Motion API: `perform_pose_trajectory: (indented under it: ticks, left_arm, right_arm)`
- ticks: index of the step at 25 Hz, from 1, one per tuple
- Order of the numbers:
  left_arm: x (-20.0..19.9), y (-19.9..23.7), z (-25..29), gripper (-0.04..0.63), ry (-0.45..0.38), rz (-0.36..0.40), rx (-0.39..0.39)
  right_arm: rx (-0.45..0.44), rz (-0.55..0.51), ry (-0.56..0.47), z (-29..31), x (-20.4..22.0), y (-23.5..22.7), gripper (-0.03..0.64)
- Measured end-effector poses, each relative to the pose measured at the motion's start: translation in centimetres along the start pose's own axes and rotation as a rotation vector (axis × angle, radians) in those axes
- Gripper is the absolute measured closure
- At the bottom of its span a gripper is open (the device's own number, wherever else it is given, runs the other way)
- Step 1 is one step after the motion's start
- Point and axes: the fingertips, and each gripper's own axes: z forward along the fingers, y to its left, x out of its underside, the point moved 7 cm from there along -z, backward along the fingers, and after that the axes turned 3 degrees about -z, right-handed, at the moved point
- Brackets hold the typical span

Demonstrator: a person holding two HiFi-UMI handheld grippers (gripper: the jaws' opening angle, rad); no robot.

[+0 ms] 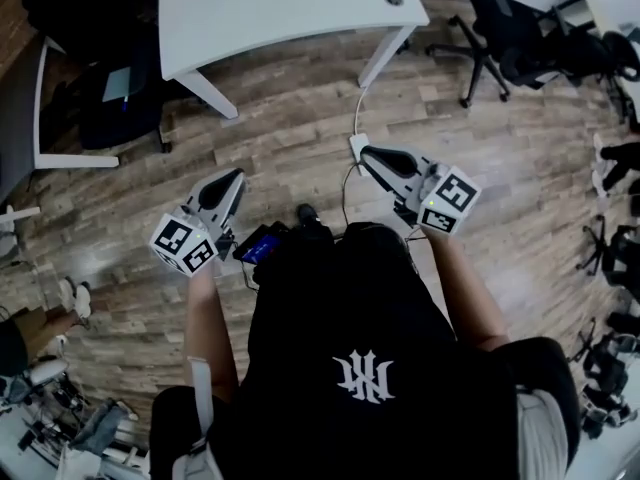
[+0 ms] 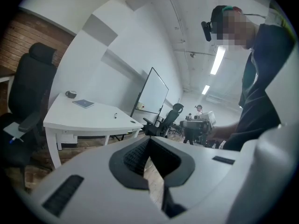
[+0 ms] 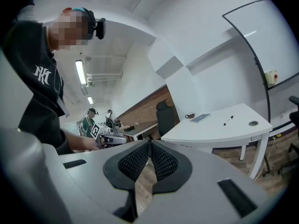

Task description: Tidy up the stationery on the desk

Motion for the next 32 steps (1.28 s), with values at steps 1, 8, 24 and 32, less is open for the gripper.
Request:
perform_pose_trajectory:
  ticks: [1,8,24,32]
  left_arm:
    - [0.0,0.7,0.4,0.594,-0.005,-0.014,-0.001]
    - [-0.2,3.6,2.2,0.594,-0.035,-0.066,0.004]
    - [-8.4,10.9,10.3,0.594,-0.01,-0.041,-0.081]
    - [-14.6,13.9,15.4,0.594,0.007,-0.001,-0.163]
  right_arm:
    - [0.005,0.006,0.0,0.2,-0.2,-0.6,0.575]
    - [0.022,-0.002,0.009,2.4,-1.5,-3.7,0.575]
    - [-0.157,-0.044,-0.01,10.9,-6.3,-15.6,0.575]
    - [-0.277,-0.079,-0.017,14.1,-10.5,-22.3,0.574]
